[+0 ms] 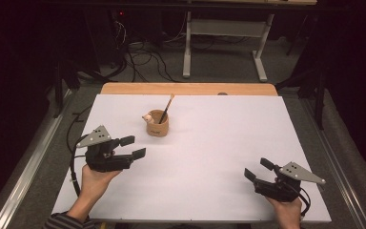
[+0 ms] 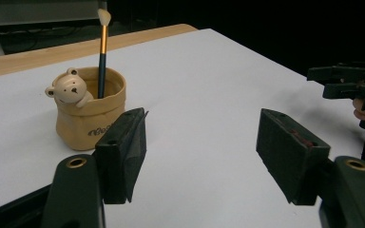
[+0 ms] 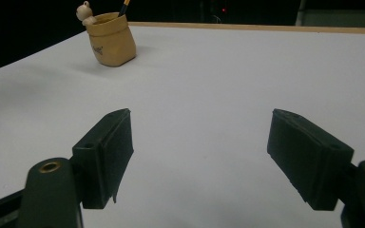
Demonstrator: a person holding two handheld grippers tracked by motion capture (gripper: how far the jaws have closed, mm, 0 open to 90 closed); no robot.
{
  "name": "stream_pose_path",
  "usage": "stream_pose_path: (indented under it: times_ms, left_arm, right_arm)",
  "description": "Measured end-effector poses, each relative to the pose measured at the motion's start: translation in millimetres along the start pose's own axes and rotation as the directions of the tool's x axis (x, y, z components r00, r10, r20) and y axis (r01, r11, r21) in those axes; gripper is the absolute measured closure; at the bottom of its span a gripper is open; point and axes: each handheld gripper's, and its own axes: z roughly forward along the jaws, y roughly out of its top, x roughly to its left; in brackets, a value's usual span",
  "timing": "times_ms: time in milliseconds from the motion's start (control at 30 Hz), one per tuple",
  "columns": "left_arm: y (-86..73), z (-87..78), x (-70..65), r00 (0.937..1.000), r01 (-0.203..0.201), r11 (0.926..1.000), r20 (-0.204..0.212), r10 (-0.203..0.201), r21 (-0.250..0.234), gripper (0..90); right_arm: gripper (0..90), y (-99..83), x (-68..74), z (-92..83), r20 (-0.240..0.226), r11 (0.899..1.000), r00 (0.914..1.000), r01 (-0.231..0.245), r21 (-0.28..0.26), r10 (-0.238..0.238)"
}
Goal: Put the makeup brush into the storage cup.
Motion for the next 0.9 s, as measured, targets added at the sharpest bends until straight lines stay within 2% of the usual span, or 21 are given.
stream_pose_path:
  times_ms: [733,900]
  left_arm:
    - [-18.2,10.0,0.1,0.9995,0.021,0.9995,0.021,-0.022,0.022,34.6]
    - [-21.1,12.8,-0.8,0.9998,0.013,0.9993,0.017,-0.013,0.034,34.5]
  right_arm:
    - [25.2,-0.1,0.3,0.9,0.000,1.000,1.0000,0.007,0.002,-0.007]
    - [25.2,0.1,1.2,1.3,-0.001,1.000,1.0000,0.008,0.005,-0.008]
